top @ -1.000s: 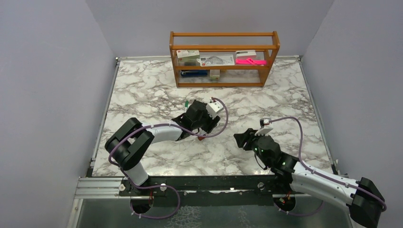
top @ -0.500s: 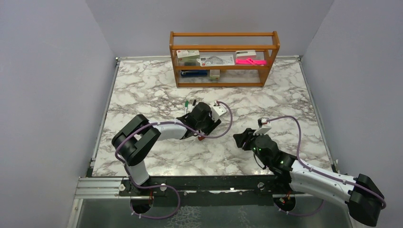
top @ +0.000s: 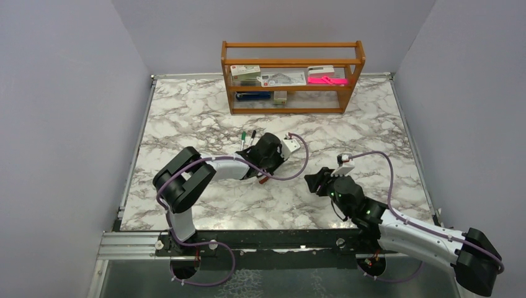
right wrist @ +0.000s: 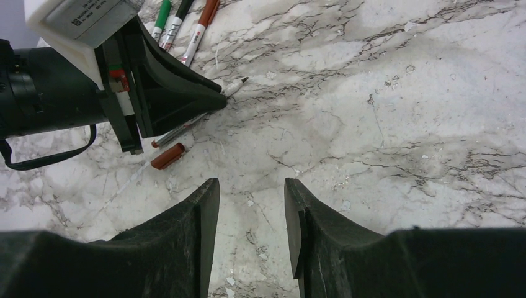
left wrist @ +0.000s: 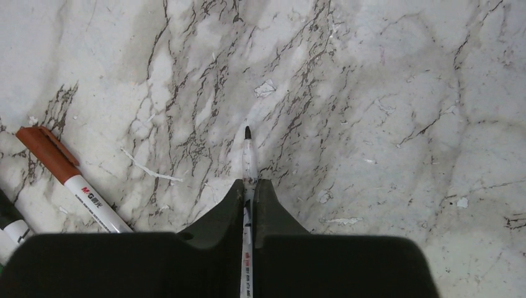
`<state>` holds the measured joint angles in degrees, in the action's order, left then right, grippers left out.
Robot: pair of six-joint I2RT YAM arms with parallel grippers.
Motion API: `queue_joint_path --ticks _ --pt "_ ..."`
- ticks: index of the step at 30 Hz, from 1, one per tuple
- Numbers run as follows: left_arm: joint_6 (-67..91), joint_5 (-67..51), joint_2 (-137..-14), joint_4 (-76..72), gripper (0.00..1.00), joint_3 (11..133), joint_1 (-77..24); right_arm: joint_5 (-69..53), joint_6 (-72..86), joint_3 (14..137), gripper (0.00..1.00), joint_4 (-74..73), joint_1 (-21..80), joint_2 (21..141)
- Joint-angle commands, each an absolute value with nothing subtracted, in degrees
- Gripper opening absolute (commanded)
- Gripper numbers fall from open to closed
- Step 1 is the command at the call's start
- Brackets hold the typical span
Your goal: Insert the pens into the pen caps
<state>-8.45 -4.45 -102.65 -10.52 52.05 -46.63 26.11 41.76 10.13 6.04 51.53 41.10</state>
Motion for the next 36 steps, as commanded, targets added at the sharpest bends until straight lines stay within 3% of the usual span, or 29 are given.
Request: queue_joint_path --ticks 1,14,25,29,36 --pt "-8.6 -4.6 -104.2 -7.2 0.0 53.1 -46.9 27.6 42.2 10.7 0.42 6.3 51.7 39.8" --pt "-4.5 -1.3 -94.8 -15.7 0.0 48.3 -46.6 19.1 30.2 10.9 0.43 14.4 51.7 44.1" --pt "10.7 6.0 -80.1 -29.1 0.0 37.8 -41.9 3.8 17.3 21.8 0.48 24.5 51.7 68.8" --pt "17.4 12.6 -75.9 -29.4 0.0 34.0 -38.1 -2.0 14.8 27.5 0.5 27.2 51.7 77.7" --pt "24.6 14.2 -72.6 -29.5 0.0 28.4 -31.0 -7.7 10.2 33.9 0.51 28.5 52.5 87.2"
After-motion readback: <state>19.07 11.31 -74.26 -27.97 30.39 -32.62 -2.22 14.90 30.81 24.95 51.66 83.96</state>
